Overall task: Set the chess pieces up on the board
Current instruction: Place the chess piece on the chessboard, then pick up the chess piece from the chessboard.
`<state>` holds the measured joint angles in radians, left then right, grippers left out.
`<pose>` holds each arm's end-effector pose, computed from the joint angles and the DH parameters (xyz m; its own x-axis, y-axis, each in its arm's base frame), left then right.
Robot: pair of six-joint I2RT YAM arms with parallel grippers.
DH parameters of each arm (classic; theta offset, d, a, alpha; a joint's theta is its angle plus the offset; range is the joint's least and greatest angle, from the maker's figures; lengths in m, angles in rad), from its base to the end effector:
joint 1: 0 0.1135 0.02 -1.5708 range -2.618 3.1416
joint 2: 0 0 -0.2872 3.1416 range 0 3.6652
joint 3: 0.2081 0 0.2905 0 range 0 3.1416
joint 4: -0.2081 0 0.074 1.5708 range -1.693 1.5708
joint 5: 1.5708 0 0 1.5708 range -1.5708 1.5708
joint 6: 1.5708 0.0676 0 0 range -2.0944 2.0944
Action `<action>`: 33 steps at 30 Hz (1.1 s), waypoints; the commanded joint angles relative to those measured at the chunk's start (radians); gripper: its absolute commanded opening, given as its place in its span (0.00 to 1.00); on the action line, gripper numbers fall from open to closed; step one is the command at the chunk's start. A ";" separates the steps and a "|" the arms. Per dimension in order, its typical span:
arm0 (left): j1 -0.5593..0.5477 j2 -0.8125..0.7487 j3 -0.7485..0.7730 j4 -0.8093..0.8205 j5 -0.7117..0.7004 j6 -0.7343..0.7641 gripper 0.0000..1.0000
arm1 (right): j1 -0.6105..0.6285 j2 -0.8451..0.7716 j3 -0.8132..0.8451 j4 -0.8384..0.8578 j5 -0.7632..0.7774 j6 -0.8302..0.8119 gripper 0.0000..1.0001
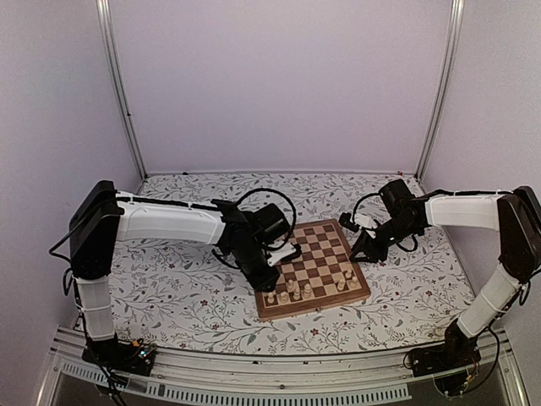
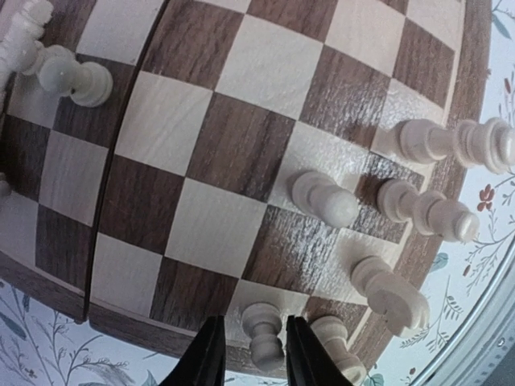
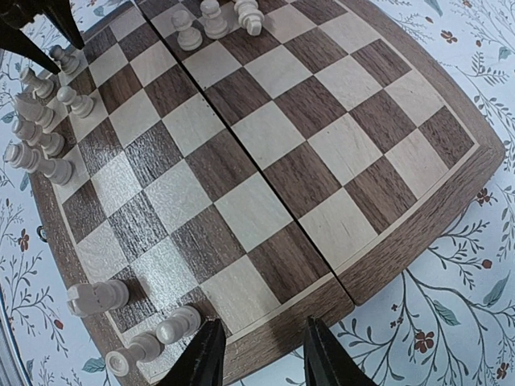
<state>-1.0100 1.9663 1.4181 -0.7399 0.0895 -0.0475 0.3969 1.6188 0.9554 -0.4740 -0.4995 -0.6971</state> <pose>0.2310 -0.3792 0.1459 -0.5508 0.7882 -0.2746 0.8315 0.5466 -0.0990 0.3109 0.1654 0.1516 -0.3048 -0.7388 -0.6011 -0.9397 0.3359 0.0637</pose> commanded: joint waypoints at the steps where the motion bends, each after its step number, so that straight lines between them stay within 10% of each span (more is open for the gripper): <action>1: -0.012 -0.018 0.041 -0.028 -0.041 0.028 0.31 | -0.003 0.008 0.022 -0.014 -0.007 -0.008 0.36; 33: 0.113 0.211 0.326 0.086 -0.097 -0.088 0.41 | -0.002 0.007 0.019 -0.014 0.010 -0.012 0.36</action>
<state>-0.9150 2.1601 1.7134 -0.6807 -0.0269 -0.1085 0.3969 1.6188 0.9558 -0.4797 -0.4984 -0.6975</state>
